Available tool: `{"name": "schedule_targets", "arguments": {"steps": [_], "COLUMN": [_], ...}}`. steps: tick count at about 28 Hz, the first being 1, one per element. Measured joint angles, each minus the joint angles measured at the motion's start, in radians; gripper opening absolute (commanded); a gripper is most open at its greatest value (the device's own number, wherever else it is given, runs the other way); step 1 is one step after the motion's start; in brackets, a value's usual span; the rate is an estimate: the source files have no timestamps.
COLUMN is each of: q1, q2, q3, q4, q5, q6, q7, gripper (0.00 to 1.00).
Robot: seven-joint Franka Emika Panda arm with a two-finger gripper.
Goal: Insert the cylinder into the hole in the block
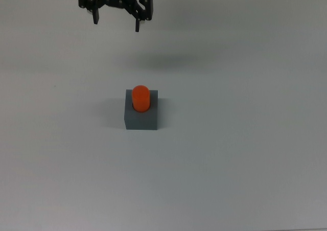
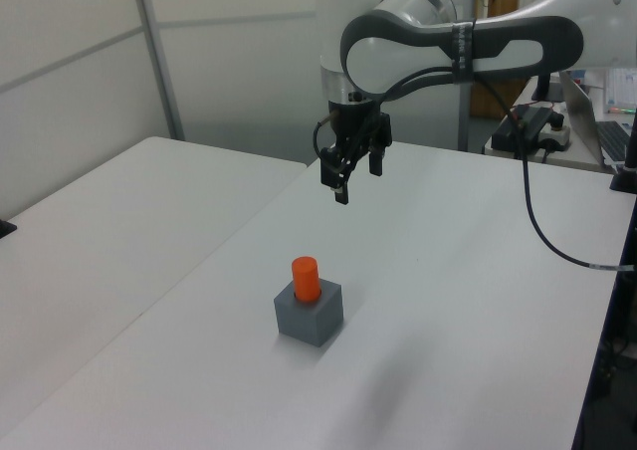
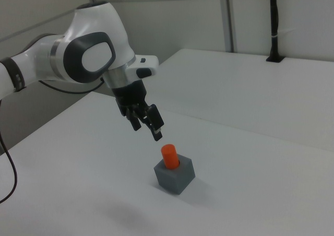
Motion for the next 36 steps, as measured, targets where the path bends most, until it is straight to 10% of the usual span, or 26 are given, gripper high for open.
{"name": "schedule_targets", "arguments": {"steps": [36], "q1": [-0.036], "q2": [-0.002], "q3": [-0.001], "q4": [0.011], "q5": [0.064], "q6": [0.0], "q7": [-0.002], "gripper": [1.0]}}
